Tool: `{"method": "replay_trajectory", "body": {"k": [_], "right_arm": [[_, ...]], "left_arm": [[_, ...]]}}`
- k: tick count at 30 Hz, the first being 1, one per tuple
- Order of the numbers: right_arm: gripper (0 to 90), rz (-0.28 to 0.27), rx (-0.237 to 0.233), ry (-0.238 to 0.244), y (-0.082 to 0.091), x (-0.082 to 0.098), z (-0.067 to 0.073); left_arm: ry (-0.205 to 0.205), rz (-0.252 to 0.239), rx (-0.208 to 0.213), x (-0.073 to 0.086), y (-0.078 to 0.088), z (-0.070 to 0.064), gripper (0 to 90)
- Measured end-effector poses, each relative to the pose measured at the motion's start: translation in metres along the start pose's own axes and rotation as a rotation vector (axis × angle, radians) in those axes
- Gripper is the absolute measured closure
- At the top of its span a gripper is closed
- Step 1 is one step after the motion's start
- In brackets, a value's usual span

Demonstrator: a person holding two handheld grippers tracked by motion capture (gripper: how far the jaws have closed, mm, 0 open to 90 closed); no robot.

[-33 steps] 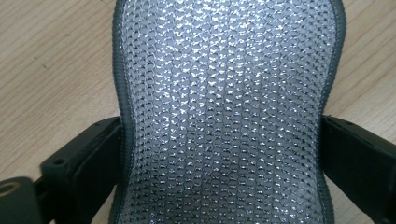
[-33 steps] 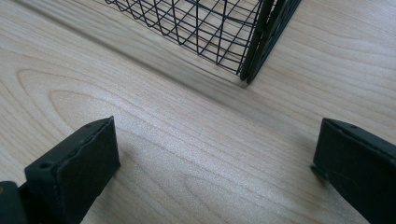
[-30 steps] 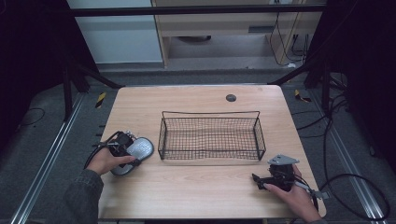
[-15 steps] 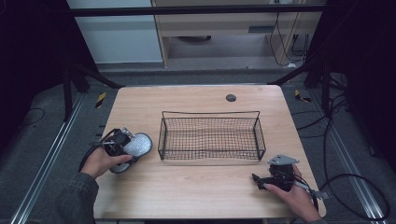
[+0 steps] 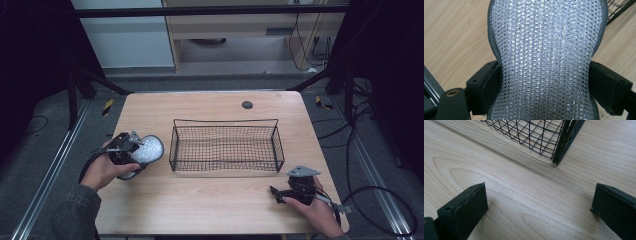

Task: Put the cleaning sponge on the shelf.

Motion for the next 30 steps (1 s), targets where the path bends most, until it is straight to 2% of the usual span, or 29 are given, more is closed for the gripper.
{"method": "replay_trajectory", "body": {"k": [7,9,12,14,19,30], "right_arm": [[0.4,0.0,0.0,0.002,0.0,0.0,0.0],[0.4,0.0,0.0,0.002,0.0,0.0,0.0],[0.4,0.0,-0.001,0.001,0.0,0.0,0.0],[0.4,0.001,0.0,0.001,0.0,0.0,0.0],[0.4,0.001,-0.001,0.0,0.0,0.0,0.0],[0.4,0.001,-0.003,0.001,0.0,0.0,0.0]], "left_arm": [[-0.072,-0.021,-0.012,-0.023,0.014,-0.003,16.1],[-0.1,-0.027,-0.012,-0.032,0.016,-0.006,16.2],[-0.121,-0.025,-0.011,-0.038,0.017,-0.007,16.5],[-0.143,-0.045,-0.017,-0.048,0.018,-0.008,16.7],[-0.158,-0.051,-0.013,-0.06,0.019,-0.011,16.9],[-0.204,-0.066,0.006,-0.096,0.006,-0.02,17.0]]}}
Point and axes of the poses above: each handheld gripper's, and its own axes: y roughly backward along the jaws, x roughly out of its underside, z roughly to its left, the point moved 7 cm from there along -y, roughly forward along the jaws, and after that the axes turned 12 degrees about -z, right-handed, at the moved point
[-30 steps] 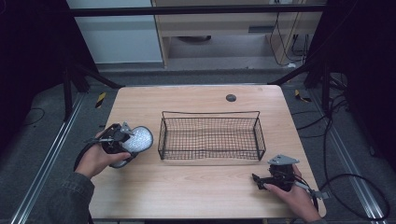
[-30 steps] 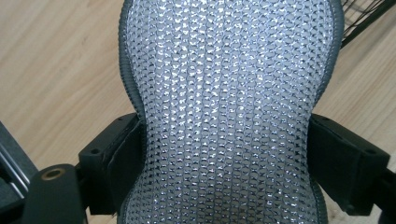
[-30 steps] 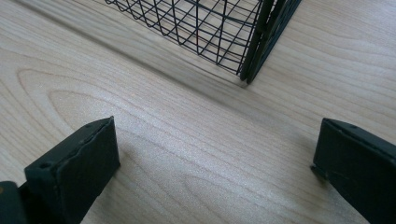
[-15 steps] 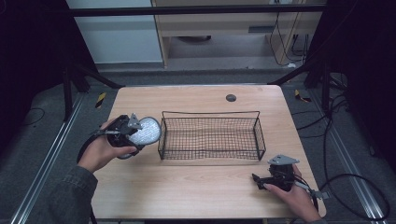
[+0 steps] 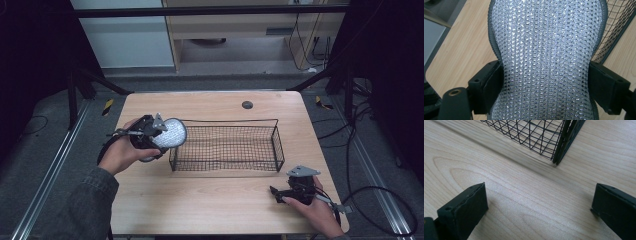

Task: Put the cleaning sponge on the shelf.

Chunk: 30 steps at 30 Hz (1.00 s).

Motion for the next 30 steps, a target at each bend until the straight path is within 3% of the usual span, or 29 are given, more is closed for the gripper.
{"method": "replay_trajectory", "body": {"k": [3,30], "right_arm": [[0.4,0.0,0.0,-0.003,0.0,0.0,0.0],[0.4,0.0,-0.001,0.001,0.0,0.0,0.0]], "left_arm": [[-0.007,-0.004,0.001,-0.011,-0.006,0.001,17.0],[-0.075,-0.009,0.041,-0.052,-0.029,-0.013,17.7]]}}
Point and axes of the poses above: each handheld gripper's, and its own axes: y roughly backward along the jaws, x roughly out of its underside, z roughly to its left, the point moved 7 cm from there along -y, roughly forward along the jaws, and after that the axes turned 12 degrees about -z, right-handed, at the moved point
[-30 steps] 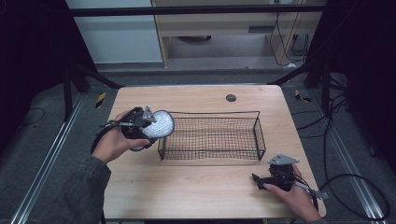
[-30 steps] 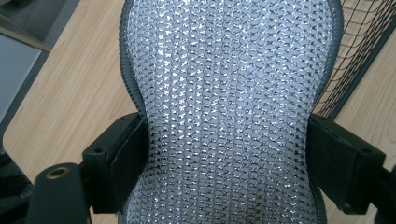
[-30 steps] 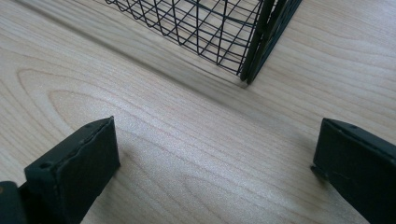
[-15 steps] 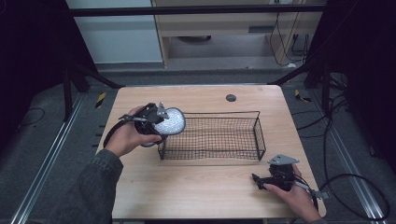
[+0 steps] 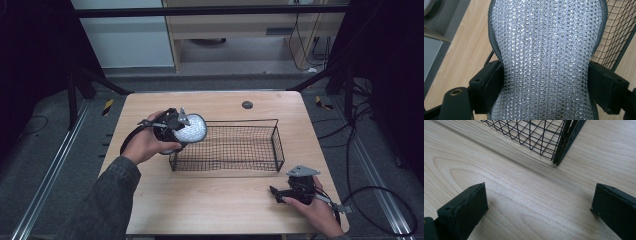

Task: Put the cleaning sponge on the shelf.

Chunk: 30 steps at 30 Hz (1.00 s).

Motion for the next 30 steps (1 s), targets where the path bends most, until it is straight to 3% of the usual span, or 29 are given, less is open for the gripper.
{"method": "replay_trajectory", "body": {"k": [13,30], "right_arm": [[0.4,0.0,-0.001,-0.003,0.0,0.0,0.0],[0.4,0.002,-0.003,0.002,-0.001,0.0,0.0]], "left_arm": [[-0.023,-0.018,0.004,-0.02,-0.005,-0.002,17.8],[-0.062,-0.012,0.03,-0.038,-0.022,-0.014,17.8]]}}
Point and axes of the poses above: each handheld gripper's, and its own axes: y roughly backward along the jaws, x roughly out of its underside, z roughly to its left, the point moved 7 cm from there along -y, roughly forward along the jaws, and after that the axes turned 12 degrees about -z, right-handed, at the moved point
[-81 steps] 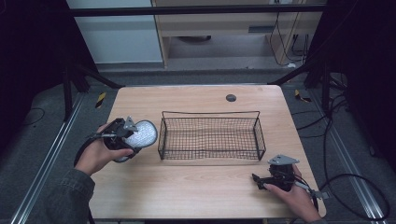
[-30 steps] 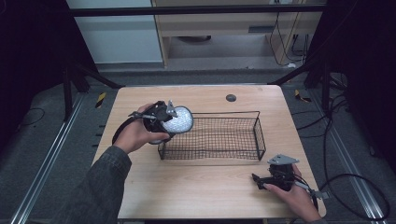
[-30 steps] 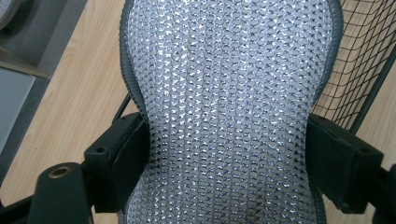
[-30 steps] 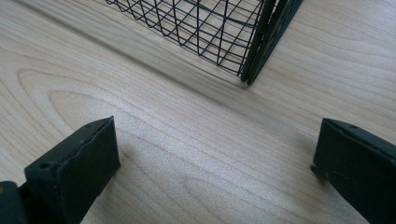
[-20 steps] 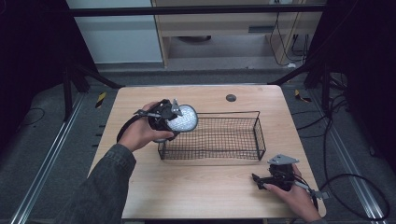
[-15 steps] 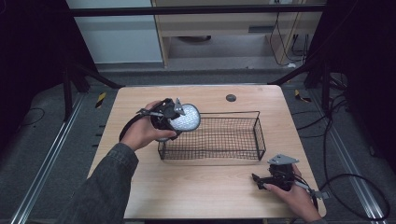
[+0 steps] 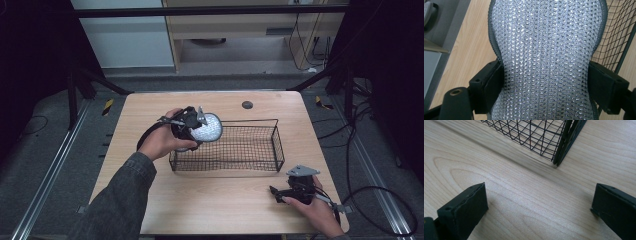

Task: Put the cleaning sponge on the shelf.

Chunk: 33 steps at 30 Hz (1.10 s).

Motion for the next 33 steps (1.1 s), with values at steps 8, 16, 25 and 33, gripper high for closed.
{"method": "replay_trajectory", "body": {"k": [8,16,25,33], "right_arm": [[0.4,0.001,0.0,-0.002,0.0,0.0,0.0],[0.4,0.0,-0.001,0.001,0.0,0.0,0.0],[0.4,0.001,-0.001,0.005,0.0,0.0,0.0],[0.4,0.0,-0.001,0.003,0.0,0.0,0.0]], "left_arm": [[-0.013,0.014,0.012,-0.003,-0.008,-0.003,17.7],[-0.025,0.023,0.02,-0.003,-0.013,-0.006,17.6],[-0.037,0.029,0.028,-0.003,-0.021,-0.01,17.4],[-0.03,0.037,0.039,0.002,-0.028,-0.014,17.2]]}}
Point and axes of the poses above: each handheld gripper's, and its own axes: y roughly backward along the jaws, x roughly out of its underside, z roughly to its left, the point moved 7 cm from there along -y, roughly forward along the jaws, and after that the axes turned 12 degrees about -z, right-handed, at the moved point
